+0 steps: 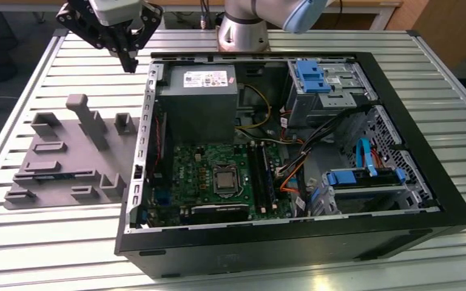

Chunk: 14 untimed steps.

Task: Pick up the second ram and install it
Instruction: 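Reach for the second ram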

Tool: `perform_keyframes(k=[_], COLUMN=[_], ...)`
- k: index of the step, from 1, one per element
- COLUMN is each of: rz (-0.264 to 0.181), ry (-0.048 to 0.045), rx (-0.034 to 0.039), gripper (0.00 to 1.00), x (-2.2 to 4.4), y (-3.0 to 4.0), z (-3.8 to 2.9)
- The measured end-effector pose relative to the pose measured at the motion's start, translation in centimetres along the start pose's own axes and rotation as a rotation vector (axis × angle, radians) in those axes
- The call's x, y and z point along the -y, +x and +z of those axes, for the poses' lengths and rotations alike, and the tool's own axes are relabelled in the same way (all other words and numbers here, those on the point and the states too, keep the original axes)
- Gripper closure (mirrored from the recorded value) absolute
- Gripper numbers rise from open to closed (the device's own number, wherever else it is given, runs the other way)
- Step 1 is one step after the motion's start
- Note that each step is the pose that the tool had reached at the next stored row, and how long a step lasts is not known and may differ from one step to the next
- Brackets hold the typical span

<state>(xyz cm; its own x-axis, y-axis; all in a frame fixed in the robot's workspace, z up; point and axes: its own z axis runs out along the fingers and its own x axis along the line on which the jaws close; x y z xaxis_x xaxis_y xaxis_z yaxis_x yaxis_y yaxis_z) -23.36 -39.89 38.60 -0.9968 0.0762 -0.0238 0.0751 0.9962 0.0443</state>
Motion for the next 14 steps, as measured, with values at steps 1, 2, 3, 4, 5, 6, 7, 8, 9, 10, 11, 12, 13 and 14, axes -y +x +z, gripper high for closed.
perform_keyframes(k=[1,2,3,4,5,6,7,8,9,10,11,12,13,14], rz=[0.0,0.0,0.0,0.0,0.0,0.0,0.0,0.0,0.0,0.0,0.0,0.0,0.0,0.0], ry=[0.0,0.0,0.0,0.0,0.0,0.0,0.0001,0.0,0.0,0.0,-0.0001,0.0,0.0,0.0], rx=[0.0,0.0001,0.0,0.0001,0.0,0.0001,0.0,0.0,0.0001,0.0,0.0001,0.0001,0.0001,0.0], gripper=[0.89,0.89,0.89,0.89,0.89,0.89,0.89,0.89,0.89,0.89,0.89,0.89,0.89,0.89], x=[0.01,0.01,0.01,0.02,0.02,0.03,0.03,0.04,0.04,0.05,0.05,0.05,0.06,0.06], y=[0.04,0.09,0.15,0.2,0.25,0.3,0.36,0.41,0.48,0.54,0.59,0.65,0.7,0.76], z=[0.01,0.01,0.02,0.02,0.03,0.03,0.03,0.04,0.04,0.04,0.05,0.05,0.06,0.06])
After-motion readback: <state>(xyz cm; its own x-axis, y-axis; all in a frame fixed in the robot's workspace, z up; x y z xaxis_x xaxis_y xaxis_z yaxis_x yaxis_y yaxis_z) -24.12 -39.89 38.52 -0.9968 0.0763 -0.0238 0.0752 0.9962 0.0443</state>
